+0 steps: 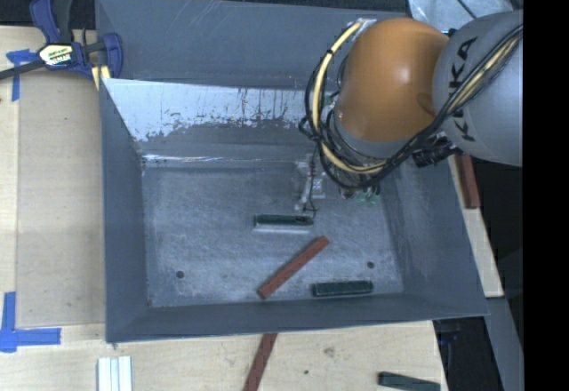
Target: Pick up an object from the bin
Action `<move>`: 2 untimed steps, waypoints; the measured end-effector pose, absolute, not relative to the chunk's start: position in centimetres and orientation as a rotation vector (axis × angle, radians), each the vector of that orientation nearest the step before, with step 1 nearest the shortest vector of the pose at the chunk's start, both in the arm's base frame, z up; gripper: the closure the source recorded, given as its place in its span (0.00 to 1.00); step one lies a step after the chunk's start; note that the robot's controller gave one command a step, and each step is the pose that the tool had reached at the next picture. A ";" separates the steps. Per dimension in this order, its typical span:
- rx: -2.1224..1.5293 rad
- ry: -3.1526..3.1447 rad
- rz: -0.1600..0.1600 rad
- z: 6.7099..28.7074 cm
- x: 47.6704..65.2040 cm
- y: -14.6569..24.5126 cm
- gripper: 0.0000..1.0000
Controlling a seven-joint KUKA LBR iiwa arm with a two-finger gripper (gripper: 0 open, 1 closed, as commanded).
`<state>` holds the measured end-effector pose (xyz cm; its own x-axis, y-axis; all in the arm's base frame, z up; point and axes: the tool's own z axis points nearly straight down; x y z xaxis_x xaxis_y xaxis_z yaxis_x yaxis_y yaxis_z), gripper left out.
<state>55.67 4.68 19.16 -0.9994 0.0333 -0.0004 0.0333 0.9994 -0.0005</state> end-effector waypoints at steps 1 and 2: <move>-0.539 3.097 0.004 9.8 53.0 12.8 0.00; -0.534 3.093 0.001 10.0 53.3 12.7 0.00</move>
Offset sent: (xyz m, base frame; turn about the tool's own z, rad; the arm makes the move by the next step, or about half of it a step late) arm 0.0000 0.0000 0.0000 0.0000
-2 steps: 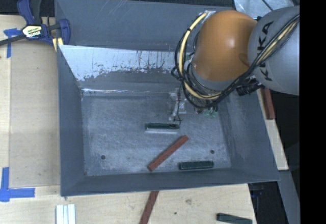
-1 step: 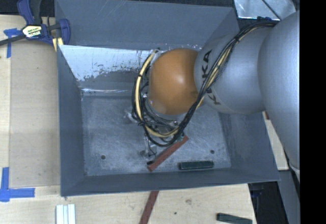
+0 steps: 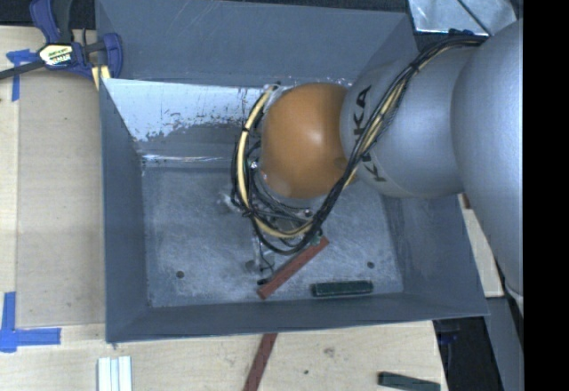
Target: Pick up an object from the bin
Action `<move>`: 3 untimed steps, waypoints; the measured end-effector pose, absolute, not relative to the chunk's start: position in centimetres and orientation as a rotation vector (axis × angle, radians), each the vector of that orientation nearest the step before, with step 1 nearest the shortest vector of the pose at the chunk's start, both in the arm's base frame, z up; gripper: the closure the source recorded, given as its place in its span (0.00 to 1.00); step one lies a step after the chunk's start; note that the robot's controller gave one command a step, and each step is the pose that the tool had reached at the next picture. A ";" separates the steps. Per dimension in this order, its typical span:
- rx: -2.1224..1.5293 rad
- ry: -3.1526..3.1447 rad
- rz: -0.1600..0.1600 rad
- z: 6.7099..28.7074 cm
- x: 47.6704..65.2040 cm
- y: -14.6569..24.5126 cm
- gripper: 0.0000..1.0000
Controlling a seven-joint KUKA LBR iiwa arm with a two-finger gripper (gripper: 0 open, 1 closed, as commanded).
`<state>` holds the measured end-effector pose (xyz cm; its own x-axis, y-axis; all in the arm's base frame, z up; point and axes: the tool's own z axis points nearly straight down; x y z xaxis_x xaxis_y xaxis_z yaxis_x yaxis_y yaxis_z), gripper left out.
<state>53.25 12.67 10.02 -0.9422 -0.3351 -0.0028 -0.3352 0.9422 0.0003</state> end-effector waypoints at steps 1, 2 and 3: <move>-0.668 3.066 0.004 10.2 53.5 11.0 0.00; -0.642 3.074 0.000 10.7 52.1 6.6 0.00; -0.994 2.975 0.002 7.1 50.1 3.8 1.00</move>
Offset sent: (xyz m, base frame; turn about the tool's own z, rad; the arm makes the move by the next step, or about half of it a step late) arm -0.0211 -0.0789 0.0102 -0.0098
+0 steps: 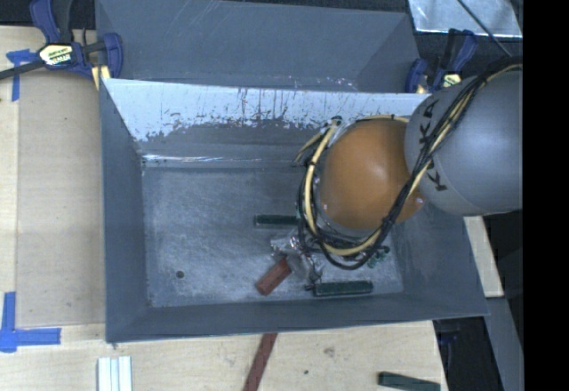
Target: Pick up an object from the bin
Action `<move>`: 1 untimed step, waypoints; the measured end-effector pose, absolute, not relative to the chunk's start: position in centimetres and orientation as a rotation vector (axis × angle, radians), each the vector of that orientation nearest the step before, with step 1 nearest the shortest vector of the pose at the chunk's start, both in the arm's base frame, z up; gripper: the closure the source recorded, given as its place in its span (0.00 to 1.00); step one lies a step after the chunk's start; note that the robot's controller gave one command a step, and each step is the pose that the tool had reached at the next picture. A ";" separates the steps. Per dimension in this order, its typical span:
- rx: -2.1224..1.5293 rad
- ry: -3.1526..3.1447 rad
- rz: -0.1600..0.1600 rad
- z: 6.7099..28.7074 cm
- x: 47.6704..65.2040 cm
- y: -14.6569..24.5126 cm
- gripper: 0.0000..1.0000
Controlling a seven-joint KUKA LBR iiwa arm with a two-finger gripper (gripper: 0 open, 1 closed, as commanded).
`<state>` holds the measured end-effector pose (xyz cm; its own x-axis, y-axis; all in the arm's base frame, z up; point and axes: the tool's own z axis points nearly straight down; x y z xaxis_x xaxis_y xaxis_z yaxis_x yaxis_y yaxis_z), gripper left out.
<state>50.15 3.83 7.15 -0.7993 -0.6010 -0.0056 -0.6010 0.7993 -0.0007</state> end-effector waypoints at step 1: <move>-0.992 2.975 0.002 7.1 50.1 3.8 1.00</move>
Offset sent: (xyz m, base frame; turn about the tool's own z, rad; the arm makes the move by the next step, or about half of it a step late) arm 0.0217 0.0054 0.1098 0.0133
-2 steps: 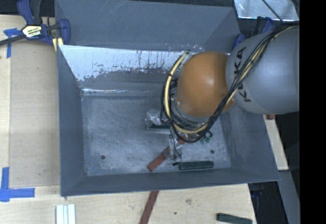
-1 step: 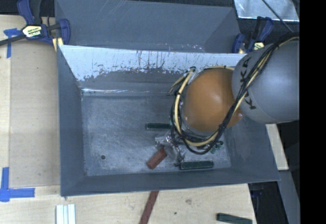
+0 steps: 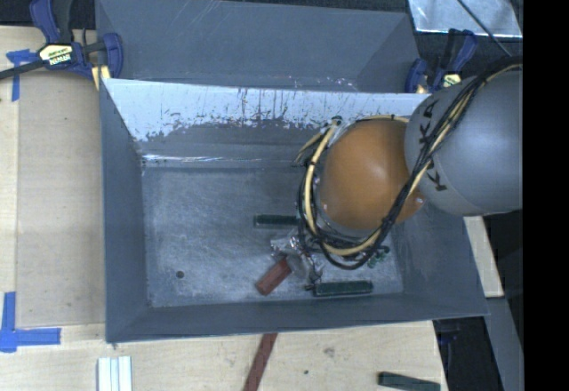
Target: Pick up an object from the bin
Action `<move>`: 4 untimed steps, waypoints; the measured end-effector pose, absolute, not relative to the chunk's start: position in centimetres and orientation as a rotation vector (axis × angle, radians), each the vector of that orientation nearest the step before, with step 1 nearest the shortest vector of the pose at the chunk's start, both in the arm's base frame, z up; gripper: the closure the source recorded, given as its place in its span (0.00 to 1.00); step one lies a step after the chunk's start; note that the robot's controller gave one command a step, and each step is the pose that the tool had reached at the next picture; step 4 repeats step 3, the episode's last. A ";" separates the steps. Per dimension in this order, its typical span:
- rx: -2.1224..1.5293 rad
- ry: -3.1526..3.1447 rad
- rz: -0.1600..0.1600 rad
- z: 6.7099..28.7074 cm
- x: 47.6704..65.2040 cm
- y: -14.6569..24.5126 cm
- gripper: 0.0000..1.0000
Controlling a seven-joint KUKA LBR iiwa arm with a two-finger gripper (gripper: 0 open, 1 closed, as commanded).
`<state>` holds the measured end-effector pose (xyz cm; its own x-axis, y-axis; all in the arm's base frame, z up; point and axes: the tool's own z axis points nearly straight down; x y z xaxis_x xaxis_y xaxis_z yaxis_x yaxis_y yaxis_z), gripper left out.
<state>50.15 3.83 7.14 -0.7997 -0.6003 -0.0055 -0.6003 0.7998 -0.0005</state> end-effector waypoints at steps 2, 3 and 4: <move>-0.967 2.988 0.001 18.1 52.4 4.3 1.00; -0.892 3.009 0.000 23.1 53.9 4.6 1.00; -0.892 3.009 0.000 23.1 53.9 4.6 1.00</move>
Offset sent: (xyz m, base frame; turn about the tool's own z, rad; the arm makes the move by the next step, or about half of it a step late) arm 0.0000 0.0000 0.0000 0.0000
